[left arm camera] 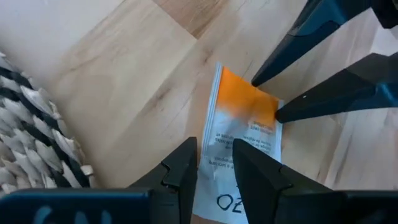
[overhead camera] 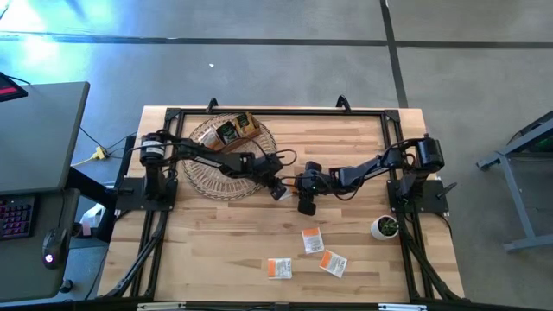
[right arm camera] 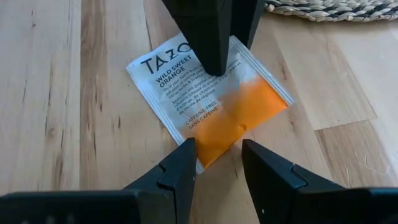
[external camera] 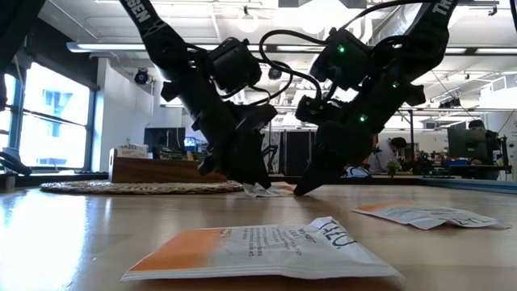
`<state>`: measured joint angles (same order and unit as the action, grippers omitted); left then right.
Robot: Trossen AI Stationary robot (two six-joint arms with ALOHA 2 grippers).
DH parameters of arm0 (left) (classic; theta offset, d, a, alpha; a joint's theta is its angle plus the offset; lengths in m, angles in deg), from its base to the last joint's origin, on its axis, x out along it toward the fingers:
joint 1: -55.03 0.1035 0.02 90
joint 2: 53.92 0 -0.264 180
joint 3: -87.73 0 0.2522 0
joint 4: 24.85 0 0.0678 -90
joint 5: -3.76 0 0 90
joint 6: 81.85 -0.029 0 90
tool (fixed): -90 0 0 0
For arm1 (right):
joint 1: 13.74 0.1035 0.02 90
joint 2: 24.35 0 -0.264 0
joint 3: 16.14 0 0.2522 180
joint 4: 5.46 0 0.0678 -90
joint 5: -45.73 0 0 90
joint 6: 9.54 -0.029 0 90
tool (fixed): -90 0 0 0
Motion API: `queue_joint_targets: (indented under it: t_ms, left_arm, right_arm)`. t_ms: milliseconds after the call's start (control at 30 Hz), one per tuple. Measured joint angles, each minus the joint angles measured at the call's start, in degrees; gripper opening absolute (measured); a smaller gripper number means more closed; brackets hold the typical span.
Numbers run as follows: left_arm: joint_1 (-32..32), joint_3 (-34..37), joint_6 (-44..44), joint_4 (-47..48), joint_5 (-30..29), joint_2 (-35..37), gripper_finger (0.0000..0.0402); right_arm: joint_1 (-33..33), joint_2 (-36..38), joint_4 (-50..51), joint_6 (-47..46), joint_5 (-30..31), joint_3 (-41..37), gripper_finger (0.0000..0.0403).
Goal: Pick & Place Tea
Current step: Put the orange tea bag into the left section of the wooden organizer
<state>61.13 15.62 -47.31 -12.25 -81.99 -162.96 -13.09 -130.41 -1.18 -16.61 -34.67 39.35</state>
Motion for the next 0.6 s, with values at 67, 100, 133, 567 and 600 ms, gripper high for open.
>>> queue_joint_targets:
  t_ms: [67, 100, 133, 567, 600]
  left_arm:
    - [0.0, 0.1, 0.2, 0.0, 0.7, 0.5, 0.0103]
    - [-0.1, 0.1, 0.2, 0.0, 0.9, 0.5, 0.0101]
    - [-0.1, 0.1, 0.2, 0.0, 1.0, 0.5, 0.0097]
    - [-0.2, 0.2, -1.5, 1.0, 3.0, 1.6, 0.0018]
    - [-0.2, 0.2, -2.1, 1.7, 3.1, 2.6, 0.0012]
  right_arm:
    - [0.0, 0.0, 0.0, 0.0, 0.0, 0.0, 0.0129]
    - [0.0, 0.0, 0.0, 0.0, 0.0, 0.0, 0.0129]
    - [0.0, 0.0, 0.0, 0.0, 0.1, 0.0, 0.0129]
    - [-0.1, 0.3, -0.5, 2.6, -0.5, -0.1, 0.0129]
    - [-0.1, 0.8, -0.4, 3.5, -1.1, -0.1, 0.0129]
